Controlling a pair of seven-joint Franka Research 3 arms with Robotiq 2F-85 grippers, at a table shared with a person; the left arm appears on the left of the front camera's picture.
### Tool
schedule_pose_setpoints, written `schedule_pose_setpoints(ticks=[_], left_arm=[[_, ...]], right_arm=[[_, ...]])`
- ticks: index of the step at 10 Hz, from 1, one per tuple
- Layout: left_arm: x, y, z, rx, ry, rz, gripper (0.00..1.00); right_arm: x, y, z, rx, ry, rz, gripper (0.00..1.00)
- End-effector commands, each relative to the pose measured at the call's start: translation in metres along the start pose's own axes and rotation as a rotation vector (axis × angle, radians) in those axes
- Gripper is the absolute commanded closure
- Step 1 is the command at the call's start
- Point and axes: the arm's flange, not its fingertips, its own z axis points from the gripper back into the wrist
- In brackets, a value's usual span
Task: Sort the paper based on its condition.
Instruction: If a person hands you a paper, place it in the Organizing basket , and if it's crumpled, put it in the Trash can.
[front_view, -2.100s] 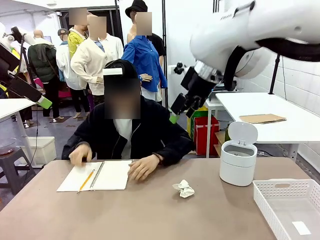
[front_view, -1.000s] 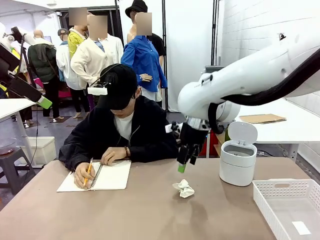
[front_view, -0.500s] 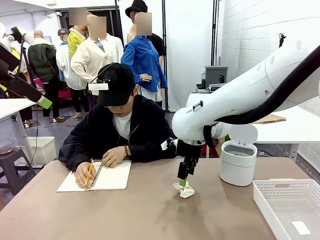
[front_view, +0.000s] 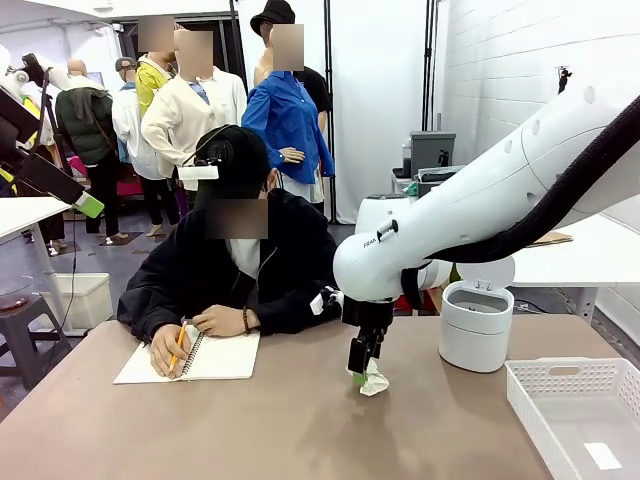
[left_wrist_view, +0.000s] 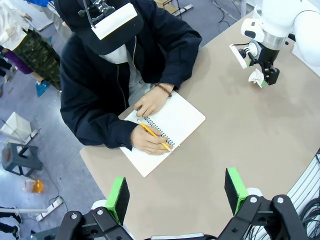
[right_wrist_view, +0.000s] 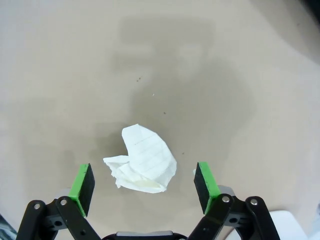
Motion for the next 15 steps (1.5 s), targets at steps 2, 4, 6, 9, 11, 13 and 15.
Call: schedule_pose_setpoints(ticks=[2, 4, 6, 9, 11, 13, 15], left_arm=[[0.0, 0.0, 0.001, -0.005, 0.0, 0.003, 0.0], [0.0, 0.0, 0.001, -0.005, 0.0, 0.003, 0.0], [0.0, 0.0, 0.001, -0.005, 0.0, 0.003, 0.0], [0.0, 0.0, 0.001, -0.005, 0.0, 0.003, 0.0], [0.0, 0.0, 0.001, -0.005, 0.0, 0.003, 0.0], [0.0, 0.0, 0.001, -0.005, 0.0, 0.003, 0.0], [0.0, 0.0, 0.001, -0.005, 0.0, 0.003, 0.0]], right_arm=[[-0.004, -0.008, -0.006, 0.051, 0.007, -0.018, 0.0], [-0.003, 0.0, -0.003, 0.009, 0.011, -0.004, 0.0], [-0.003, 0.0, -0.003, 0.009, 0.011, -0.004, 0.0], [0.004, -0.012, -0.017, 0.032, 0.044, -0.013, 0.0], [0.012, -0.017, -0.03, 0.017, 0.064, -0.011, 0.0], [0.015, -0.023, -0.036, 0.009, 0.079, -0.026, 0.0], [0.007, -0.017, -0.033, 0.034, 0.049, -0.007, 0.0]])
